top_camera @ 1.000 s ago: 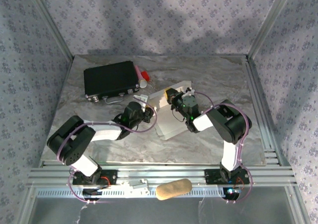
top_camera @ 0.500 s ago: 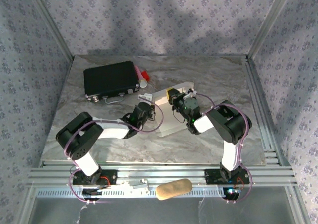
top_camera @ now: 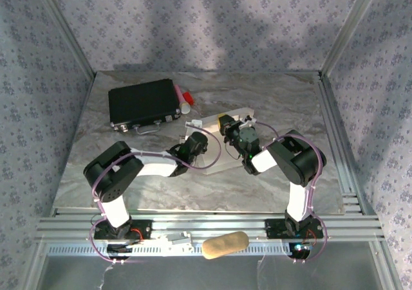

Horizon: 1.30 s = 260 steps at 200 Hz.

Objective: Fold the paper box

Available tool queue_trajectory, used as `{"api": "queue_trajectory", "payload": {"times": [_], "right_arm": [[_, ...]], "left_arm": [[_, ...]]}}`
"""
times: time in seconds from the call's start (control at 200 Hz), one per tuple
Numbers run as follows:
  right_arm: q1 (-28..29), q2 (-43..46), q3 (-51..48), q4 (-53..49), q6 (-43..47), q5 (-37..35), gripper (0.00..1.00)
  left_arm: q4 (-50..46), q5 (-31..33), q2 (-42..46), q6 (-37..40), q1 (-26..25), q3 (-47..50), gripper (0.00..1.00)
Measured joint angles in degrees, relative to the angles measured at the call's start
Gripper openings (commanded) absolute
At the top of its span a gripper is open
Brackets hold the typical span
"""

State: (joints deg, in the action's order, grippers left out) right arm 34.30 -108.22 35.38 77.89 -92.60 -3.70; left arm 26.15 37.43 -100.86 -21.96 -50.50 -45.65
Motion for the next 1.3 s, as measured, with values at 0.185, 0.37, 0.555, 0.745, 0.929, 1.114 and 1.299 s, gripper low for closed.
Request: {"api": "queue_trajectory", "payload": {"times": [0.185, 0.37, 0.555, 0.745, 0.929, 1.114, 1.299], "right_arm": [[-0.37, 0.00, -0.04, 0.00, -0.20, -0.02, 0.00], [-0.48, 0.13, -0.52, 0.46, -0.50, 0.46, 0.00], [-0.44, 0.22, -0.70, 0.59, -0.61, 2.27, 0.00], [-0.55, 0.22, -0.70, 0.52, -0.63, 2.43, 0.00], [-0.59, 0.22, -0.70, 0.50, -0.90, 2.43, 0.00], [-0.13, 0.22, -0.90, 0.55, -1.14, 2.38, 0.00], [0.24, 0.22, -1.07, 0.63, -1.66, 2.36, 0.00]], "left_arm": [[-1.31, 2.21, -2.21, -0.44, -0.15, -2.64, 0.11], [-2.51, 2.69, -3.80, -1.11, -0.07, -4.26, 0.20], [-3.76, 2.08, -5.22, -1.95, 0.68, -4.59, 0.21], [-3.82, 1.84, -5.29, -3.04, 1.16, -4.59, 0.00], [-5.66, 2.54, -5.35, -4.28, 1.20, -5.53, 0.00], [-14.36, 7.10, -6.16, -12.37, -0.31, -9.22, 0.00], [-22.93, 11.34, -7.89, -20.46, -1.70, -13.53, 0.00]]}}
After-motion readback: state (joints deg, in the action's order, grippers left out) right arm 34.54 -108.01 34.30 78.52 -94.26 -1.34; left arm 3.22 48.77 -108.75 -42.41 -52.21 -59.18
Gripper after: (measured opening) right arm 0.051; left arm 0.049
